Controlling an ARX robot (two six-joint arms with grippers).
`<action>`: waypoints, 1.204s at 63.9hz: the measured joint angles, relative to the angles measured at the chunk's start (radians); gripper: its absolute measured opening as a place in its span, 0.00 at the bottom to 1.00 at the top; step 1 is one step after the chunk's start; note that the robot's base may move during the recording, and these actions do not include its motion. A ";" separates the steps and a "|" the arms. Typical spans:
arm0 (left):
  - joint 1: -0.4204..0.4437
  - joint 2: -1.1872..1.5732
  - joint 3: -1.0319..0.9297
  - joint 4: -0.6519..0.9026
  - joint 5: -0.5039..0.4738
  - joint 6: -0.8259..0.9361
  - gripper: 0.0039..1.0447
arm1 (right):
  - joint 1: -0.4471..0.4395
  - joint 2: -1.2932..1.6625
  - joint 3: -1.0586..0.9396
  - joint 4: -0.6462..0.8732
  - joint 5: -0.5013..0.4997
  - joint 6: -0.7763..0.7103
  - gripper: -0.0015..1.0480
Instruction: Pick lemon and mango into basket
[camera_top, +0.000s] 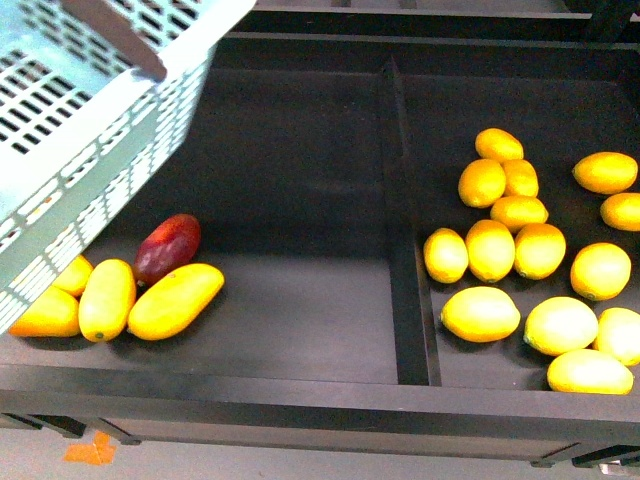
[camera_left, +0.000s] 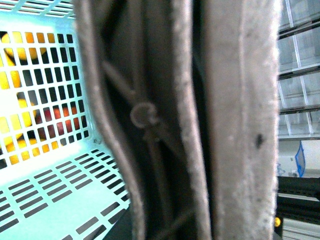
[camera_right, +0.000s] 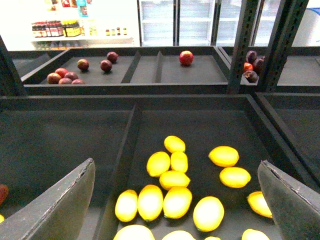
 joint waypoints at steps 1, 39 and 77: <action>-0.011 0.024 0.020 0.005 0.006 0.005 0.14 | 0.000 0.000 0.000 0.000 0.000 0.000 0.92; -0.362 0.435 0.439 -0.115 0.150 -0.062 0.14 | 0.000 0.000 0.000 0.000 0.001 0.000 0.92; -0.429 0.428 0.452 -0.141 0.198 -0.013 0.14 | -0.178 0.207 0.082 -0.128 -0.396 0.230 0.92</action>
